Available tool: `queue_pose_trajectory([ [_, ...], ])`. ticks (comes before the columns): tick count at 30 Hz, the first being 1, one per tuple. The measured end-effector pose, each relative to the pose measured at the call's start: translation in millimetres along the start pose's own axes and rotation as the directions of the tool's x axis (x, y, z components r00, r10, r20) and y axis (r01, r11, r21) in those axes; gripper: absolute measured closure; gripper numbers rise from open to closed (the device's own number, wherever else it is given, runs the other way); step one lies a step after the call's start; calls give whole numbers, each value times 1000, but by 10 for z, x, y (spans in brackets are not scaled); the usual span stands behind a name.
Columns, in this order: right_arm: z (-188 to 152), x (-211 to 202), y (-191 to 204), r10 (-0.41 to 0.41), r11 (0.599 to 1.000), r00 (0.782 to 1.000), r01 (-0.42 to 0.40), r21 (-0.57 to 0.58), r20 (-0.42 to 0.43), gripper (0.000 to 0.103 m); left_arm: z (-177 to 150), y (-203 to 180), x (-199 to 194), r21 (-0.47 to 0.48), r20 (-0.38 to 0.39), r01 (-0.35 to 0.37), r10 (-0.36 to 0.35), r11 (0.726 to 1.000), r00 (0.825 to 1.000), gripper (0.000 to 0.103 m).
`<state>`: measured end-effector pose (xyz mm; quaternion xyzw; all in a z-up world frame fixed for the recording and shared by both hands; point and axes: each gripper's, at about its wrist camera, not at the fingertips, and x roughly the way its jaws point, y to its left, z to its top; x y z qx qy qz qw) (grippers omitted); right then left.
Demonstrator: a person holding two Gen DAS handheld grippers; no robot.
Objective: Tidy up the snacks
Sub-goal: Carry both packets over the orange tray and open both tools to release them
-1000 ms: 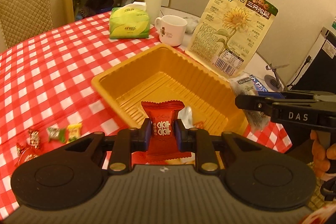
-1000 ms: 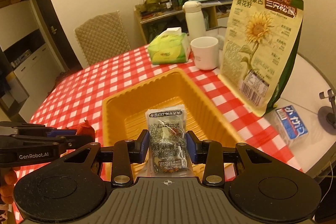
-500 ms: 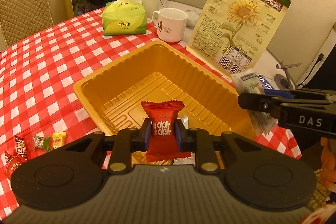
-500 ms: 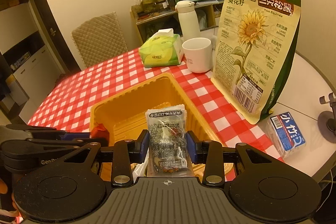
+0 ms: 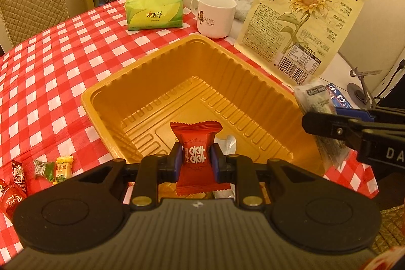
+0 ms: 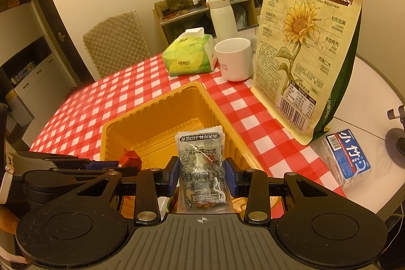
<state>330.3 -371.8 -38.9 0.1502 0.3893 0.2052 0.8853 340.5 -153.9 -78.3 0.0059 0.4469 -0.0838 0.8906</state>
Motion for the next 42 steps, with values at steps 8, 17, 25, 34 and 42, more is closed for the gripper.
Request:
queue_pose_trajectory([
  [8, -2, 20, -9, 2, 1000, 1000, -2, 1, -3, 65, 16, 3, 28, 5, 6, -11, 11, 1000, 1000, 81],
  [17, 7, 165, -20, 2, 1000, 1000, -2, -2, -18, 65, 30, 36, 8, 3, 12, -9, 9, 1000, 1000, 76],
  [25, 21, 347, -70, -15, 1000, 999, 15, -3, -42, 64, 65, 65, -31, 6, 27, -11, 11, 1000, 1000, 69],
  [34, 33, 412, -119, -15, 998, 1000, 16, 56, -22, 42, 65, 118, -156, 1, 52, -4, 4, 1000, 999, 51],
  [42, 106, 251, -26, -4, 998, 1000, 3, 65, 26, 27, 21, 199, -384, -7, 98, -1, 2, 1000, 995, 39],
])
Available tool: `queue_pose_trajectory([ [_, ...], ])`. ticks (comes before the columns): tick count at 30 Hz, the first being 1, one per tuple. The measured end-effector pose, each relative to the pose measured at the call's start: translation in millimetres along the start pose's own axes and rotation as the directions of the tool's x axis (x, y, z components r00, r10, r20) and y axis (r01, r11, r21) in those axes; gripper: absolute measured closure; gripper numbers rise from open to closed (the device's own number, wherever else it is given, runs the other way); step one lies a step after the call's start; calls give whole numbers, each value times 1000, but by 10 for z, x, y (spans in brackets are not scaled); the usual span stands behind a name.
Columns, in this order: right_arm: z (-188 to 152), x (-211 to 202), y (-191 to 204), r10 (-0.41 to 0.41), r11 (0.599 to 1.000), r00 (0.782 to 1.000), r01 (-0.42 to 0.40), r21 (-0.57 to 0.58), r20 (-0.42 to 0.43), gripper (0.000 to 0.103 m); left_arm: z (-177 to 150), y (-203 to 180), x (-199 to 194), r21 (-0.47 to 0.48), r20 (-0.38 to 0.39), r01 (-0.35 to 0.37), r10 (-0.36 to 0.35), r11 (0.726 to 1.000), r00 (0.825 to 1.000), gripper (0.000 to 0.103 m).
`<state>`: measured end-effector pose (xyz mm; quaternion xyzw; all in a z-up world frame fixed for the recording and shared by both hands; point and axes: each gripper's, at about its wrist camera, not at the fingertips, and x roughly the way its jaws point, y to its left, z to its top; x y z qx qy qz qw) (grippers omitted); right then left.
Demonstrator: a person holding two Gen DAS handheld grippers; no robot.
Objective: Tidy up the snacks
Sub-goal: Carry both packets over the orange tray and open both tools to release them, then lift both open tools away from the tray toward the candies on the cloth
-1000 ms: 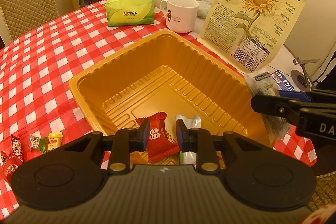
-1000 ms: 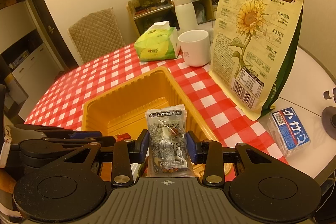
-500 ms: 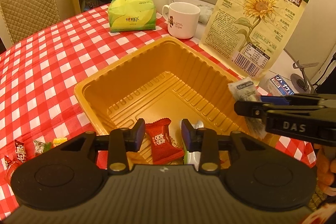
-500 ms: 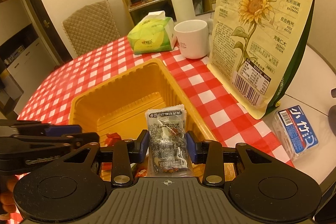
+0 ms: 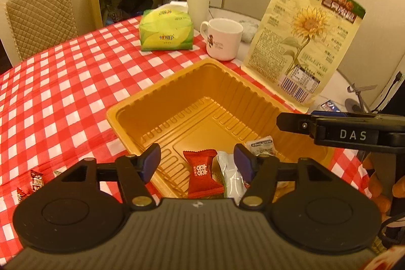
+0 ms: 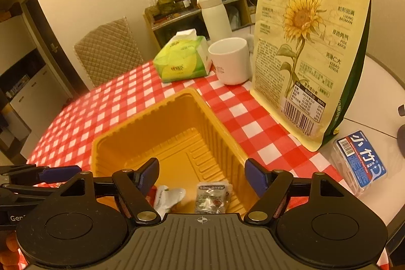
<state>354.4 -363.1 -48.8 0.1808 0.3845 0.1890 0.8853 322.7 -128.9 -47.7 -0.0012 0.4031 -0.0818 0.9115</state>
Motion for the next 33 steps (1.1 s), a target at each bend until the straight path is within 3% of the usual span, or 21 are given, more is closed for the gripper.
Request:
queue_pose_trajectory([
  [8, -5, -234, 163, 28, 1000, 999, -28, -13, 31, 15, -49, 59, -377, 1, 61, -3, 3, 1000, 998, 23],
  [21, -292, -529, 614, 127, 989, 992, -127, -77, -4, 13, -435, 366, -984, -61, 91, -9, 15, 998, 996, 21],
  [33, -689, -489, 1150, 223, 956, 966, -242, -164, -127, 13, -982, 843, -1434, -157, 62, -77, 87, 985, 994, 21],
])
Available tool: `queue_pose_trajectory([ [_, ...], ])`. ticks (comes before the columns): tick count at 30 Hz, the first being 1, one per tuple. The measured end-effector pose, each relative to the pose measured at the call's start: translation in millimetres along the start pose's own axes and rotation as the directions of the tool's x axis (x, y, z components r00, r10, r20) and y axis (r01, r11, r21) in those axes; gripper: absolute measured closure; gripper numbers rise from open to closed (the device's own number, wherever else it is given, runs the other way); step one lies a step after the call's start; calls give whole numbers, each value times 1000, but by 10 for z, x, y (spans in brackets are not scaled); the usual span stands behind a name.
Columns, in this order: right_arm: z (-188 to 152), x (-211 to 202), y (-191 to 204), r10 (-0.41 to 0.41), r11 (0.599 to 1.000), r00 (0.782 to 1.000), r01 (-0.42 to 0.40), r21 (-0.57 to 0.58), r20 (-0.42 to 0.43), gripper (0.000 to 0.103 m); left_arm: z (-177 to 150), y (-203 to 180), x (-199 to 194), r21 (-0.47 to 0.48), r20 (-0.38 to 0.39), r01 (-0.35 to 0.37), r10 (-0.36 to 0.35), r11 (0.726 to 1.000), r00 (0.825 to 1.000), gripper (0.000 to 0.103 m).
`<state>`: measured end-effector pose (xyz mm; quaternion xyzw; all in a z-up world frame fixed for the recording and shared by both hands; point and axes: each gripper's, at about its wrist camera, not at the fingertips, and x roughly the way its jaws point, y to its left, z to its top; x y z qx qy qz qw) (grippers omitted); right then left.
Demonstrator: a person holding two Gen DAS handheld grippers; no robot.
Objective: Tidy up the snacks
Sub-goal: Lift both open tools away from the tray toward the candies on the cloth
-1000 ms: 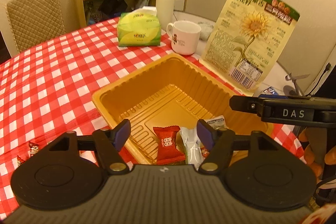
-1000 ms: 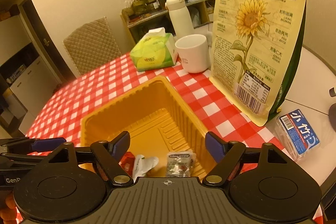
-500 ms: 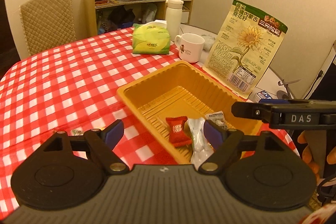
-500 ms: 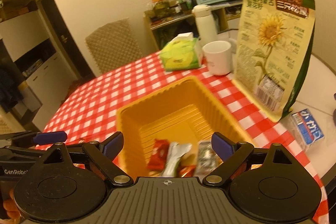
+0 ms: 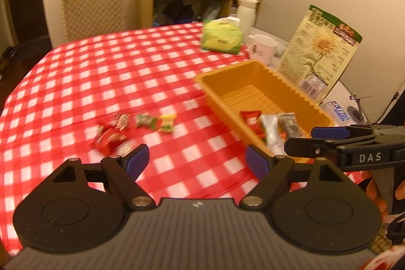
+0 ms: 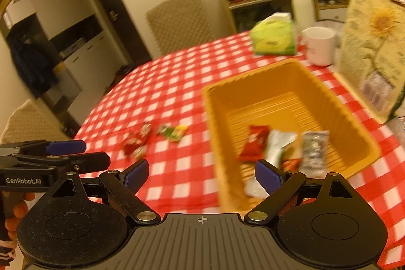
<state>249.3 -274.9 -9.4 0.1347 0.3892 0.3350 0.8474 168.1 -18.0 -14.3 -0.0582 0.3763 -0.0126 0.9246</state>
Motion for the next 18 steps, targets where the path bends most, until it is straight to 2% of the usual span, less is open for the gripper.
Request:
queue_pose_trajectory([
  [9, -99, 283, 419, 53, 997, 996, -57, -58, -66, 13, -248, 497, -197, -68, -29, -72, 70, 995, 997, 21],
  [18, -102, 703, 748, 67, 992, 991, -79, -100, -116, 13, -321, 967, -274, -114, -45, -132, 128, 985, 991, 21],
])
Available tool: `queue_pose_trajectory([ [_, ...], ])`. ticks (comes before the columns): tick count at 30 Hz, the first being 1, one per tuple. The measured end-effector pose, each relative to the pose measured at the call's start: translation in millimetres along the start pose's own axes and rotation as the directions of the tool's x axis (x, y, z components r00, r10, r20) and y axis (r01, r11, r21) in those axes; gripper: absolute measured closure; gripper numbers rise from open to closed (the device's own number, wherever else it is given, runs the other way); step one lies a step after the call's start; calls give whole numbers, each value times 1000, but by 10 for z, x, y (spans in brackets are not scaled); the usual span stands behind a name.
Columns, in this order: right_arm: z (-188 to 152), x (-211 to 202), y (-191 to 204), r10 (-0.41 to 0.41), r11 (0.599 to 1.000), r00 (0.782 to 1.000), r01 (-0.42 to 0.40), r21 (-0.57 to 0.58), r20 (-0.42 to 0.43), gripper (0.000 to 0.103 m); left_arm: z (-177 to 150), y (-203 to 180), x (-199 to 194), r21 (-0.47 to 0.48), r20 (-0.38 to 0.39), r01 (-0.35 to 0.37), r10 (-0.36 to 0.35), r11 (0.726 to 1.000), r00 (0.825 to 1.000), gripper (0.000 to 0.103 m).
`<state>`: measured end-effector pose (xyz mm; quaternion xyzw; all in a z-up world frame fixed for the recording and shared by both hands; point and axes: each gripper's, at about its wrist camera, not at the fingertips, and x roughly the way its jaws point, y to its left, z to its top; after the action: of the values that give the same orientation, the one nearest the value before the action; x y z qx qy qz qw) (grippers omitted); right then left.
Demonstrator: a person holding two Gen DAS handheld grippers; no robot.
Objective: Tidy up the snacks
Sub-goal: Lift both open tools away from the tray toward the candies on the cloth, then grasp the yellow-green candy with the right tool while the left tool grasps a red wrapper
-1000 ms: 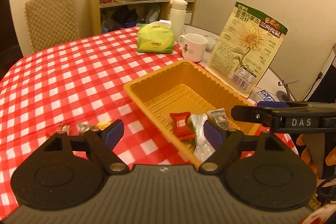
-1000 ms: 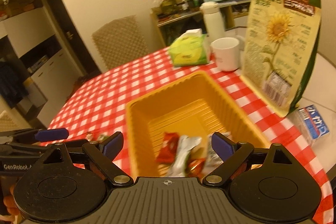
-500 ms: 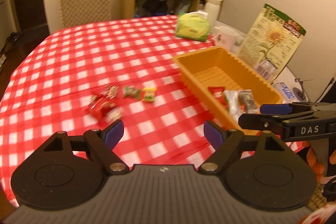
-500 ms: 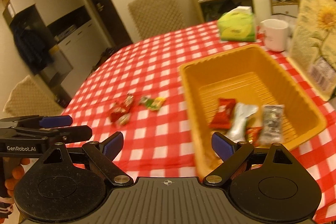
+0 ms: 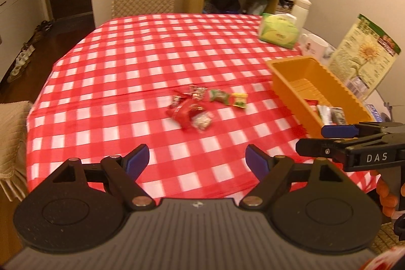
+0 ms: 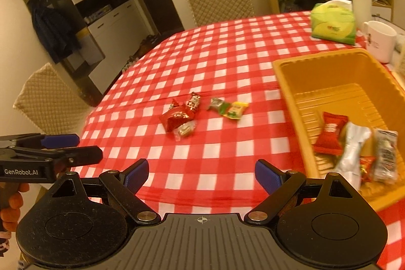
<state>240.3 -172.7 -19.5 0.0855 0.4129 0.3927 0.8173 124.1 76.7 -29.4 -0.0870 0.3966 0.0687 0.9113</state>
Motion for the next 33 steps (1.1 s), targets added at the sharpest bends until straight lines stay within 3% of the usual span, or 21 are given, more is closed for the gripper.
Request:
queue_pose_trajectory([
  [16, 206, 682, 27, -115, 993, 993, 115, -20, -18, 15, 122, 629, 330, -34, -40, -61, 60, 998, 997, 21],
  [23, 382, 1012, -110, -193, 981, 981, 193, 12, -14, 41, 228, 843, 542, -27, -49, -85, 83, 996, 995, 22],
  [33, 599, 1415, -212, -244, 968, 970, 245, 55, -20, 60, 375, 1002, 808, -9, -67, -75, 74, 997, 995, 22],
])
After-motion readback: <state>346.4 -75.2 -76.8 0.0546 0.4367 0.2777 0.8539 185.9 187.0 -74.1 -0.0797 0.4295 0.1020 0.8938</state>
